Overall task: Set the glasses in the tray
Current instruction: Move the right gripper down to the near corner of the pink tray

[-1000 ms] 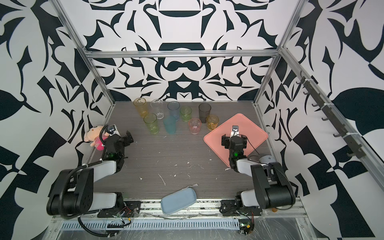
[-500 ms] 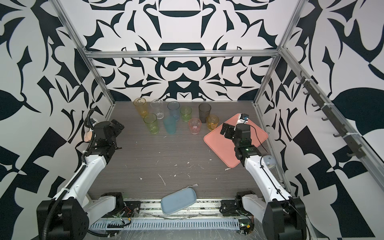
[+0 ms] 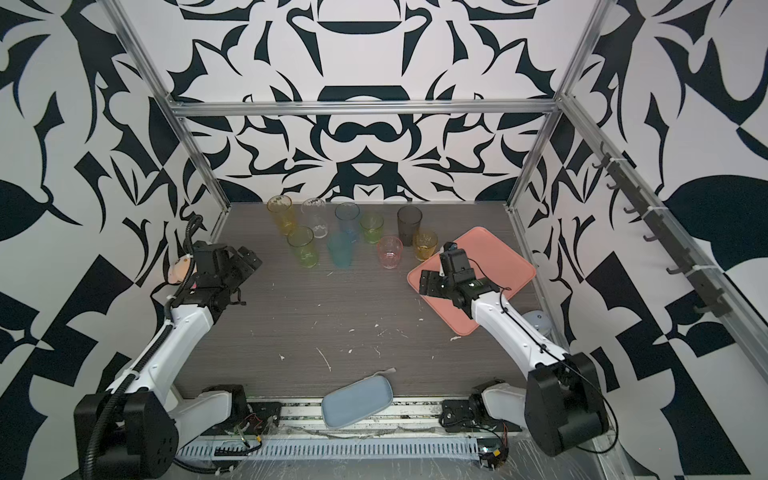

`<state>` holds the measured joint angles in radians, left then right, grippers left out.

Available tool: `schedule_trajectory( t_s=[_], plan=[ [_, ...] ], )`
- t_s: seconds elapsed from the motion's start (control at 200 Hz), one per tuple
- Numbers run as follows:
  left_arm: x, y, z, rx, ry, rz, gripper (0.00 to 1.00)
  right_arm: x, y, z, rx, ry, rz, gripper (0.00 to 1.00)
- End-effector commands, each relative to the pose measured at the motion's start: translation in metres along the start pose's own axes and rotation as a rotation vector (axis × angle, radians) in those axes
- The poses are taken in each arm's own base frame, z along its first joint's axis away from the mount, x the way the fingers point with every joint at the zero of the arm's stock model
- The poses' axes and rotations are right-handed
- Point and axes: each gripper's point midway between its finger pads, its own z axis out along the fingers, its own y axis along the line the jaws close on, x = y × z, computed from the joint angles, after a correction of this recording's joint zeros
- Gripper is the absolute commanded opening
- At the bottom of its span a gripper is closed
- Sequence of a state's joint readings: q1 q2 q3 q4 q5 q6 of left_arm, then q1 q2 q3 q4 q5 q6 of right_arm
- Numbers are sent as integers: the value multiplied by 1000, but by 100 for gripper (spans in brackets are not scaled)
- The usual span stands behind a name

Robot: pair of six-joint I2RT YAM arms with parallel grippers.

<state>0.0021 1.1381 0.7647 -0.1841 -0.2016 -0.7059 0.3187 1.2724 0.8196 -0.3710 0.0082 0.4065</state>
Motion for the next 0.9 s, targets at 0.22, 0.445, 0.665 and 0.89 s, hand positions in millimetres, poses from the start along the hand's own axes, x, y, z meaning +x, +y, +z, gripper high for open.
schedule_trajectory(
  t_s=[0.22, 0.445, 0.665, 0.89],
  plan=[
    [25, -13, 14, 90, 124, 11, 100, 23, -19, 28, 182, 144, -37, 85],
    [27, -18, 14, 113, 134, 10, 100, 37, -22, 44, 201, 207, -37, 76],
    [27, -18, 15, 113, 138, 10, 100, 48, -18, 52, 194, 239, -51, 63],
    [27, -19, 15, 118, 138, 8, 100, 58, -16, 58, 197, 267, -62, 49]
  ],
)
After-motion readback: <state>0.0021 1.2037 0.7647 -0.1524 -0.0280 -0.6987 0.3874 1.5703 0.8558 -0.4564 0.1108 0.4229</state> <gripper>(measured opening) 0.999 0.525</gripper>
